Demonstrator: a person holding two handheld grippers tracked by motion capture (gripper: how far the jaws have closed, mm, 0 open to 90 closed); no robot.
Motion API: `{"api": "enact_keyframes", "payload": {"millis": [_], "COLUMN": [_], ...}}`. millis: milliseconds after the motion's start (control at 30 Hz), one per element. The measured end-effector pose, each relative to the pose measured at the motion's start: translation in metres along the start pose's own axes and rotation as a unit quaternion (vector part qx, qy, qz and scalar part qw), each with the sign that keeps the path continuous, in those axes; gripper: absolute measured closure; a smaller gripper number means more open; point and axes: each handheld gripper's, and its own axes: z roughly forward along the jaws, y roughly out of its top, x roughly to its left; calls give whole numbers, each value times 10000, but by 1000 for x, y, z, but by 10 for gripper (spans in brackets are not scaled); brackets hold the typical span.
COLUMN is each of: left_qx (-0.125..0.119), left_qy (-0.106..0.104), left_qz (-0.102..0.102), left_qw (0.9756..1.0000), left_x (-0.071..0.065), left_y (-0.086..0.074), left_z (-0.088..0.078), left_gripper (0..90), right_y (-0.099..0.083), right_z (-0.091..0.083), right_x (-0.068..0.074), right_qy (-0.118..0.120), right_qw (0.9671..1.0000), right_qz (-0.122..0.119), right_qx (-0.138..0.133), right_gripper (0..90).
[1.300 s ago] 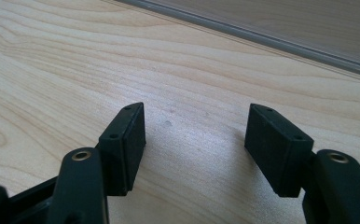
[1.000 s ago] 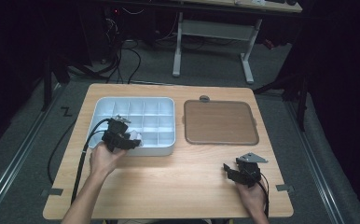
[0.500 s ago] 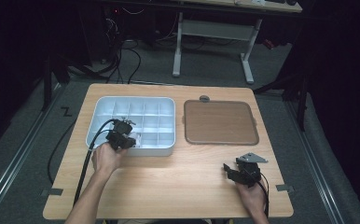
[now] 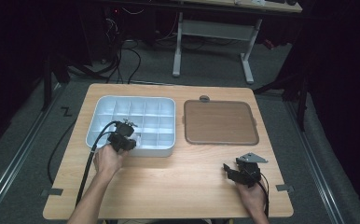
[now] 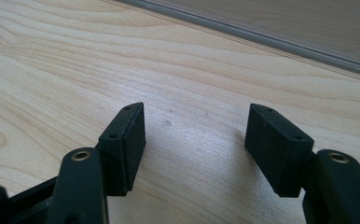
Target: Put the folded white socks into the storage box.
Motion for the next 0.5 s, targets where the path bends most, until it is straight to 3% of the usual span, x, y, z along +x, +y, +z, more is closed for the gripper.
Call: {"api": "enact_keyframes", "payload": {"millis": [233, 333, 500], "left_qx": [-474, -491, -559], "left_qy": [-133, -213, -244], "left_qz": [-148, -332, -401], "left_qw": [9987, 9980, 9973], "left_x": [1, 3, 3], "left_y": [1, 4, 6], "left_z": [-12, -15, -22], "left_gripper": [671, 631, 588], "right_y": [0, 0, 0], "right_z": [0, 0, 0], "right_x": [0, 0, 0], "right_qy": [0, 2, 0], "right_qw": [10000, 10000, 10000], "right_qz": [1, -7, 0], "right_qx": [0, 5, 1], "right_gripper": [387, 388, 387]}}
